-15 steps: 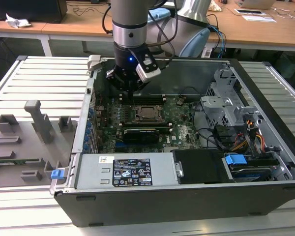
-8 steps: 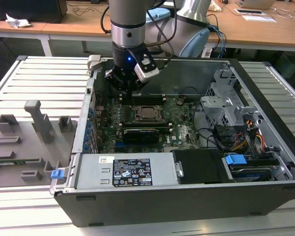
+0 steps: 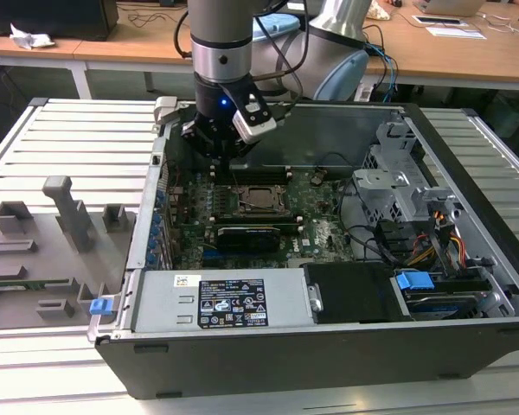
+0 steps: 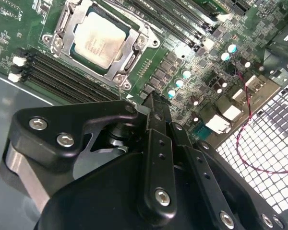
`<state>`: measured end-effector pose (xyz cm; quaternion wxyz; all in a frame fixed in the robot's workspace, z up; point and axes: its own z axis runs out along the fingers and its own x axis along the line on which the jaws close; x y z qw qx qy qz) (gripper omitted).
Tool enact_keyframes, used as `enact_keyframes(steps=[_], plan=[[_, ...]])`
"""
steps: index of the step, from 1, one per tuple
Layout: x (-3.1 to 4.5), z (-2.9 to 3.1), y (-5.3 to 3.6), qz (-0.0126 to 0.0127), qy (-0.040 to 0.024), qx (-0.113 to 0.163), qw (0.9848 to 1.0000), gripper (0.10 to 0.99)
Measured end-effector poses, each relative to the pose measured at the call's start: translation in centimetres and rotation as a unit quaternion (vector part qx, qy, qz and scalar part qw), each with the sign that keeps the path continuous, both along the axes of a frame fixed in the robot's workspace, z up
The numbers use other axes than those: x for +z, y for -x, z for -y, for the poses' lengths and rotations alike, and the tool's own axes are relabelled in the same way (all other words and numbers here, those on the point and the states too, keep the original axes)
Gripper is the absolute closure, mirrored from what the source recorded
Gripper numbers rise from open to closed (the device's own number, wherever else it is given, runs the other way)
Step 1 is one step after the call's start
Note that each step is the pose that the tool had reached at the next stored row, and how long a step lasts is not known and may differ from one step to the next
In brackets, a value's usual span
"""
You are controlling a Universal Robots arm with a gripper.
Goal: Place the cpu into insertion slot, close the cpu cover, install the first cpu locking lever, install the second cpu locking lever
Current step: 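Install the first cpu locking lever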
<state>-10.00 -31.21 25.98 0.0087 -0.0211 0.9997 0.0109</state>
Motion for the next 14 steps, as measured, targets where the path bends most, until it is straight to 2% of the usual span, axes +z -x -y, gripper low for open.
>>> enact_keyframes(steps=[2,8,14], plan=[[0.0,-0.22,0.09,0.0,0.0,0.0,1.0,0.98],[0.0,-1.46,0.46,0.0,0.0,0.0,1.0,0.98],[-0.01,-2.16,0.47,0.0,0.0,0.0,1.0,0.98]])
